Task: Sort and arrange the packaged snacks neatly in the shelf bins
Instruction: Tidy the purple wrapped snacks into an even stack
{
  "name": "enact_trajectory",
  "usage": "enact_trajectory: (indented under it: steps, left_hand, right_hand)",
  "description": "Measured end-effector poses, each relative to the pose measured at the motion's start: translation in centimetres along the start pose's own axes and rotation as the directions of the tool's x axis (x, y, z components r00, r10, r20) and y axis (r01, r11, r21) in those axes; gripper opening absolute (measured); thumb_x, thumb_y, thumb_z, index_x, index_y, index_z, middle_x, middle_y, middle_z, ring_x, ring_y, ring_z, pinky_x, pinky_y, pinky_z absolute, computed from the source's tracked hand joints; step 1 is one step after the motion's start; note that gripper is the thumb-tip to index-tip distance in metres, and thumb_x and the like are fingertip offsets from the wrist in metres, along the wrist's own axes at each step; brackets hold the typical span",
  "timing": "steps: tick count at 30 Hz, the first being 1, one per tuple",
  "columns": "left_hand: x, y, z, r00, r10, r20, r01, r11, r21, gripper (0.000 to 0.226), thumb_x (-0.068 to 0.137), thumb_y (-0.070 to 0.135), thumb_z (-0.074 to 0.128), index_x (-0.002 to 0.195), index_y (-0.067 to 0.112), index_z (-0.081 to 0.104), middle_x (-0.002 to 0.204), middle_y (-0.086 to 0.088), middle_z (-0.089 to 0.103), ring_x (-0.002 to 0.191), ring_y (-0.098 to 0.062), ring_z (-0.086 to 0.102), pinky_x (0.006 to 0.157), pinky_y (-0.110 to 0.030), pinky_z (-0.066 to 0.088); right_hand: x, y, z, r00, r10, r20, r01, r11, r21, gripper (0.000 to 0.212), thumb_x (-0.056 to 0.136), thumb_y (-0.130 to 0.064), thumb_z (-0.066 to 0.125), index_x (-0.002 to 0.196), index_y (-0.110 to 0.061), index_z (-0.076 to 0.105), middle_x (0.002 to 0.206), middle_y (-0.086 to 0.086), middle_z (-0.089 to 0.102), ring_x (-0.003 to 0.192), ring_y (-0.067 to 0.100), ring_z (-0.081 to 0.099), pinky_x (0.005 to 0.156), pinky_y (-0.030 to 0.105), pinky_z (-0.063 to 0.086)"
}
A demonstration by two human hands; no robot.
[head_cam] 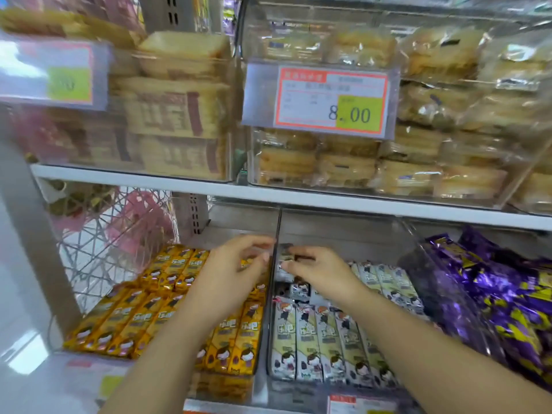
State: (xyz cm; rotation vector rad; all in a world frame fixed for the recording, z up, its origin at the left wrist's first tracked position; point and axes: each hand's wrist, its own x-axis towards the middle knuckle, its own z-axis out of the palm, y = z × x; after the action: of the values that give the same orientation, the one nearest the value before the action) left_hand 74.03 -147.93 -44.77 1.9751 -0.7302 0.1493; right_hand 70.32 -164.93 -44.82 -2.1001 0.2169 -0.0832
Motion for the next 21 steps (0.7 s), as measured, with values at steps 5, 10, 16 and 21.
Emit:
enact_trajectory:
  steps: [5,10,16,21]
  left_hand:
    - [0.3,-0.4,-0.2,1.000,0.007,-0.010,-0.007,1.000,-0.022,0.023,0.092,0.015,0.058,0.112,0.026,0.065,0.104,0.018,0.064,0.098,0.019,0.052,0.071,0.004,0.038]
    - [-0.6,-0.2,-0.1,0.999,0.029,0.030,-0.030,0.999,0.021,0.023,0.093,0.015,0.057,0.109,0.031,0.063,0.103,0.025,0.058,0.091,0.027,0.049,0.075,0.005,0.035]
    - [-0.9,-0.5,-0.6,0.999,0.024,0.023,-0.025,0.998,0.053,0.022,0.094,0.020,0.056,0.110,0.033,0.063,0.104,0.027,0.058,0.097,0.021,0.050,0.073,0.003,0.037]
    - [-0.8,-0.8,-0.5,0.998,0.024,0.052,-0.028,0.995,0.093,0.023,0.094,0.021,0.055,0.114,0.030,0.063,0.103,0.025,0.055,0.090,0.020,0.049,0.072,0.006,0.034]
  right_hand:
    - [0.4,0.2,0.0,0.990,-0.088,0.113,0.118,0.947,-0.299,0.037,0.088,-0.023,0.065,0.122,-0.010,0.059,0.118,0.004,0.064,0.111,0.018,0.060,0.093,0.027,0.046]
    - [0.9,1.4,1.0,0.969,-0.141,0.204,0.241,0.729,-0.640,0.031,0.087,-0.038,0.058,0.104,-0.013,0.066,0.105,0.006,0.063,0.106,0.024,0.054,0.091,0.039,0.045]
    - [1.5,2.0,-0.8,0.965,-0.041,0.257,0.241,0.514,-0.823,0.059,0.099,-0.050,0.024,0.151,-0.026,0.009,0.159,-0.001,0.001,0.146,0.022,0.001,0.117,0.048,0.000]
    - [1.3,3.2,-0.3,0.942,0.098,0.322,0.226,0.525,-0.820,0.057,0.100,-0.050,0.008,0.148,-0.029,-0.014,0.156,-0.005,-0.021,0.144,0.015,-0.016,0.115,0.045,-0.010]
